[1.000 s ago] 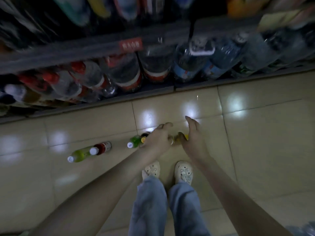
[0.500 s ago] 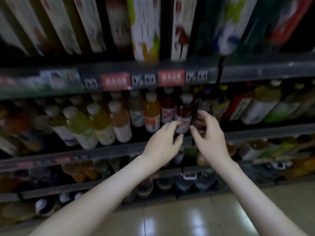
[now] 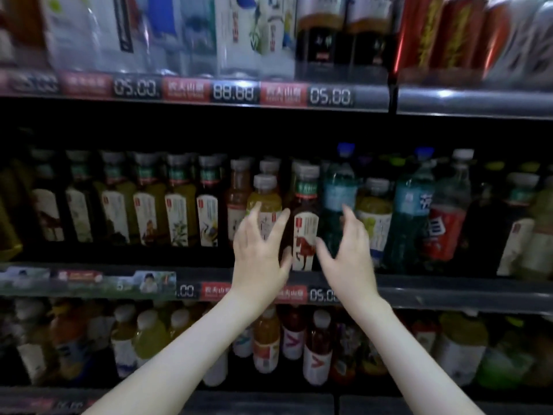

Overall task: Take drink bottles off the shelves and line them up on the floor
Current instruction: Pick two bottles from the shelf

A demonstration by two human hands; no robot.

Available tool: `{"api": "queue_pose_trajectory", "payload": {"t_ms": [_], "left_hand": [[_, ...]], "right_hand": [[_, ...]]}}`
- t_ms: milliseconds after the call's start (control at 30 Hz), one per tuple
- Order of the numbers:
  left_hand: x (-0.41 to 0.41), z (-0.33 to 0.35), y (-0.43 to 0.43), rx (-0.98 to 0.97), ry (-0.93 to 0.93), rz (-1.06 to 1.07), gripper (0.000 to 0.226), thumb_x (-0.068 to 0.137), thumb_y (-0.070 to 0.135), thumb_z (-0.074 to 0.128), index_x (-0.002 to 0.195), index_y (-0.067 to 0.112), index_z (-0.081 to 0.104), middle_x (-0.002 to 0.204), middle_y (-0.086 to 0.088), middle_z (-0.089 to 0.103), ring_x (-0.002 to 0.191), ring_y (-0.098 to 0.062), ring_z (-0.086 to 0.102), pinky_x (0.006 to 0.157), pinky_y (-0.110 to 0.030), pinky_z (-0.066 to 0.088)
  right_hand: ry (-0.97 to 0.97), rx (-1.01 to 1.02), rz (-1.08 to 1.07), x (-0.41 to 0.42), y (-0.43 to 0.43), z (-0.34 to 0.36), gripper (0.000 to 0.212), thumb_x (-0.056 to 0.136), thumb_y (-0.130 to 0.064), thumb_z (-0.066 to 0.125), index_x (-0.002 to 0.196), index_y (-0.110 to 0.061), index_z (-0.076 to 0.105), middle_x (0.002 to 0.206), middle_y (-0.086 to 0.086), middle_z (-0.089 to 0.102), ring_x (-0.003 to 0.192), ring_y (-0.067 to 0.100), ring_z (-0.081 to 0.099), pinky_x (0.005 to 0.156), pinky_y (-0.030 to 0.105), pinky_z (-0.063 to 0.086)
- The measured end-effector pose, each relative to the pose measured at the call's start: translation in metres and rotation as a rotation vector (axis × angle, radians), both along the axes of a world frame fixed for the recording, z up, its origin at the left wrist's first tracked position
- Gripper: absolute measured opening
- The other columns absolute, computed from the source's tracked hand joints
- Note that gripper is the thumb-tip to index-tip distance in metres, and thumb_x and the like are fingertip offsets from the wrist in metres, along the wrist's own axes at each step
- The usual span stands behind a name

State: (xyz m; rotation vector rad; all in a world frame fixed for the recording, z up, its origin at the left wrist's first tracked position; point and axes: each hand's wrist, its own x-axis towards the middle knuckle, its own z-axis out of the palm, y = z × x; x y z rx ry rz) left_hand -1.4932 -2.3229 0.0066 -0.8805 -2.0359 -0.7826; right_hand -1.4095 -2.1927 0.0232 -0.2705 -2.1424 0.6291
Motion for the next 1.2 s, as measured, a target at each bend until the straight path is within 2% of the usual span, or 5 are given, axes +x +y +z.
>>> {"api": "queue_pose_trajectory", "payload": {"t_ms": [233,533,867,1067,1200], "left_hand": [[-0.026,0.002,0.000,-0.185,-0.163,0.061,0.087,0.092,0.031,0.054,0.146,0.044,-0.013,0.156,-0.008,-0.012,0.144,-0.034,0.001,0.117,-0.048,0.013],[-0.039,-0.014,-0.019,-0.255,-0.143,-0.072,0.095,0.091,0.024,0.059,0.142,0.047,-0.017,0.147,0.009,-0.037,0.145,-0.027,-0.009,0.118,-0.040,0.010],[-0.069,-0.023,-0.098,-0.212,-0.192,-0.163,0.071,0.097,0.040,0.047,0.149,0.044,-0.001,0.159,0.002,-0.009,0.146,-0.016,-0.004,0.117,-0.032,0.009],[-0.092,-0.015,-0.144,-0.079,-0.206,-0.231,0.063,0.096,0.037,0.052,0.149,0.034,0.018,0.153,0.007,0.020,0.139,0.003,0.010,0.107,-0.007,0.006],[-0.085,0.001,-0.164,-0.020,-0.249,-0.463,0.064,0.091,0.042,0.059,0.142,0.041,0.021,0.142,0.026,0.025,0.129,0.025,0.010,0.102,0.002,0.012]], "right_hand": [[-0.045,0.066,-0.143,-0.053,-0.014,0.008,0.090,0.082,-0.041,0.068,0.150,-0.009,0.018,0.146,0.013,0.029,0.126,0.031,0.032,0.102,0.042,0.037],[-0.008,-0.106,-0.048,-0.059,-0.023,0.001,0.090,0.082,-0.029,0.069,0.149,-0.018,0.011,0.151,0.009,0.023,0.127,0.037,0.041,0.094,0.048,0.044],[0.430,-0.204,-0.062,-0.022,-0.072,0.010,0.081,0.078,-0.013,0.076,0.142,-0.012,0.026,0.142,0.009,0.036,0.114,-0.004,0.037,0.095,0.031,0.037],[0.535,-0.142,0.026,-0.027,-0.125,0.028,0.084,0.070,-0.037,0.074,0.137,-0.024,0.025,0.132,0.014,0.045,0.112,0.032,0.056,0.091,0.050,0.051],[0.421,-0.183,0.127,-0.048,-0.171,0.025,0.085,0.069,-0.029,0.080,0.136,-0.032,0.027,0.129,-0.001,0.049,0.113,0.015,0.057,0.091,0.026,0.052]]}}
